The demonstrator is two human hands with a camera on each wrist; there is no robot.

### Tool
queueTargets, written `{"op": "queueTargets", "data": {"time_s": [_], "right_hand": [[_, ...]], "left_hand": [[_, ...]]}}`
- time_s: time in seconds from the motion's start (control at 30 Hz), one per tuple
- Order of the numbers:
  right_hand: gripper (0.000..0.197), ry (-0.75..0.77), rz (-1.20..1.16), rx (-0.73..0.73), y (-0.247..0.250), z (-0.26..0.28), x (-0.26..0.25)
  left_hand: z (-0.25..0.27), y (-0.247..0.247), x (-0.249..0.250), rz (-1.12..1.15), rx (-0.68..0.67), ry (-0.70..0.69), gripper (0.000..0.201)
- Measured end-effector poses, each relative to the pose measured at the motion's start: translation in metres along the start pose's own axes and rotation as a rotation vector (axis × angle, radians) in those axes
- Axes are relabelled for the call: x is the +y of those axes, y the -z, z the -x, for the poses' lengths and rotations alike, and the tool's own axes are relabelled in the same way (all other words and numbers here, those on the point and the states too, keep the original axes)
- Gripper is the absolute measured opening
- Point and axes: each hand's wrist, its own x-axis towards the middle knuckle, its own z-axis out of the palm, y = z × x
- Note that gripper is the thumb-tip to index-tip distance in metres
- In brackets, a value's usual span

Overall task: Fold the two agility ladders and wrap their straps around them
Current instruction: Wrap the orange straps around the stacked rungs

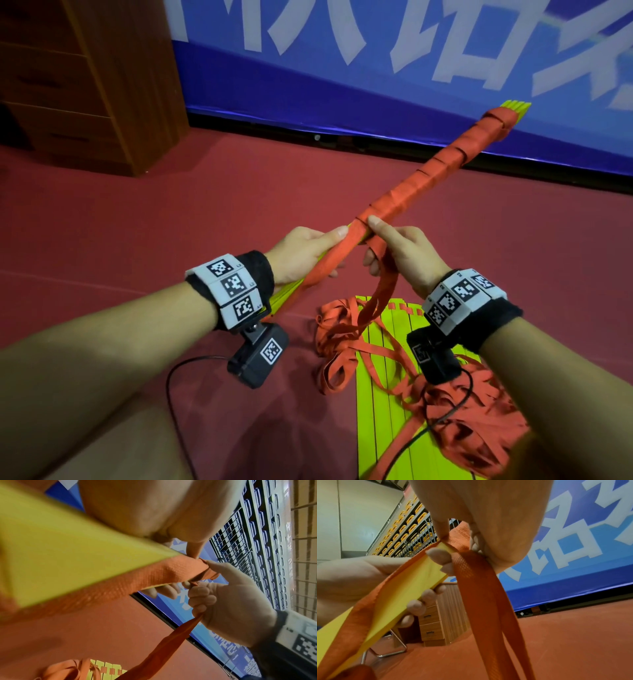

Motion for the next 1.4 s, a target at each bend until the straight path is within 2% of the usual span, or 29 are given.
{"op": "queueTargets", "data": {"time_s": [0.17,0.4,0.53,0.67,0.77,0.87,1.03,1.17,1.3,1.33,1.4], "right_hand": [[0.05,-0.032,-0.054,-0.044,-0.001,0.001,0.0],[0.06,-0.047,0.025,-0.037,0.0,-0.002,0.003],[0.052,0.053,0.093,0.018,-0.002,-0.005,0.007],[0.047,0.116,0.126,0.065,-0.005,-0.01,0.01],[0.044,0.129,0.135,0.111,-0.012,-0.013,0.011],[0.046,0.106,0.092,0.146,-0.014,-0.014,0.008],[0.062,0.097,0.141,0.224,-0.011,-0.011,0.004],[0.055,0.09,0.136,0.215,-0.011,-0.016,0.011],[0.047,0.081,0.088,0.188,-0.008,-0.017,0.015],[0.045,0.083,0.088,0.176,-0.007,-0.015,0.016],[0.045,0.103,0.095,0.127,-0.004,-0.013,0.021]], "left_hand": [[-0.004,0.002,-0.006,-0.155,0.137,-0.093,0.072],[-0.004,-0.001,-0.004,-0.179,0.32,-0.135,0.035],[-0.006,0.0,-0.005,-0.277,0.397,-0.139,0.035],[-0.007,-0.001,-0.002,-0.377,0.491,-0.145,0.045],[-0.005,-0.004,0.0,-0.406,0.529,-0.129,0.039],[-0.004,-0.005,0.002,-0.374,0.519,-0.113,0.038],[-0.003,-0.008,0.003,-0.214,0.469,-0.069,0.035],[-0.004,-0.009,0.003,-0.26,0.458,-0.102,0.038],[-0.006,-0.006,0.004,-0.254,0.338,-0.089,0.026],[-0.007,-0.004,0.004,-0.25,0.317,-0.073,0.028],[-0.011,0.002,0.002,-0.192,0.253,-0.035,0.046]]}}
